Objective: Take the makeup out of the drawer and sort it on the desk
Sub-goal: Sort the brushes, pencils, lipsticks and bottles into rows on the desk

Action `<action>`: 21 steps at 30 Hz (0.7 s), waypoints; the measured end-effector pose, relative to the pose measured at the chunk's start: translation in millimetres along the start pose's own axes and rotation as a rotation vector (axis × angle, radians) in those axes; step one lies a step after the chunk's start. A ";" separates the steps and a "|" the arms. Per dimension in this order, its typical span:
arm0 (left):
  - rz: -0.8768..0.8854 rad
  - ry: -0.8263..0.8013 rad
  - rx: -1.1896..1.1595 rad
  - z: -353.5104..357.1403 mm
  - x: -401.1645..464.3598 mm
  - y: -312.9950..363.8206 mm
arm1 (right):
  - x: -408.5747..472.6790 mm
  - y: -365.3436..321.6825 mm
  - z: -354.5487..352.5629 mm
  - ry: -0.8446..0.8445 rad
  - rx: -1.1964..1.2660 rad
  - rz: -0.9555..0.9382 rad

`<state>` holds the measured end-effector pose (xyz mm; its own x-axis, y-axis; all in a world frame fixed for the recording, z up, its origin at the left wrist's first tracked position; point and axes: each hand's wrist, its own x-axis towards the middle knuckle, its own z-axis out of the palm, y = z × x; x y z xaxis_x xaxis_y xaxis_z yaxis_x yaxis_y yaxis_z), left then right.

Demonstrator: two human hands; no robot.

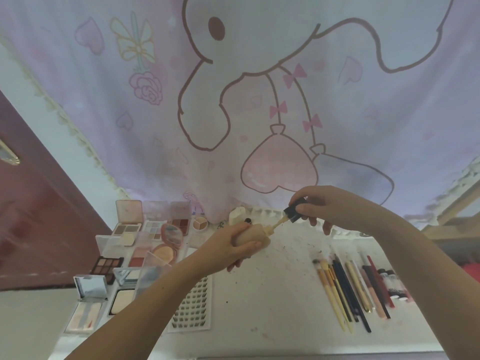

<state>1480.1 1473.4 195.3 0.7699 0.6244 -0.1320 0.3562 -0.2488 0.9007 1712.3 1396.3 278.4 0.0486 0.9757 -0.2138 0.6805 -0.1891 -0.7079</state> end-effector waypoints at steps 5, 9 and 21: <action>0.004 -0.009 -0.010 0.0 1.4 0.5 | 1.4 0.4 -0.4 0.026 0.010 0.001; 0.010 0.005 -0.018 -1.4 1.8 -1.0 | 0.2 2.2 -1.4 0.021 0.008 0.008; 0.019 0.032 -0.044 -2.6 5.6 -10.9 | 2.2 8.5 -2.7 0.024 0.051 0.022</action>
<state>1479.1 1481.6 185.8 0.7587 0.6434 -0.1019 0.3175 -0.2286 0.9203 1720.2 1397.2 273.7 0.0814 0.9734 -0.2140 0.6412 -0.2155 -0.7365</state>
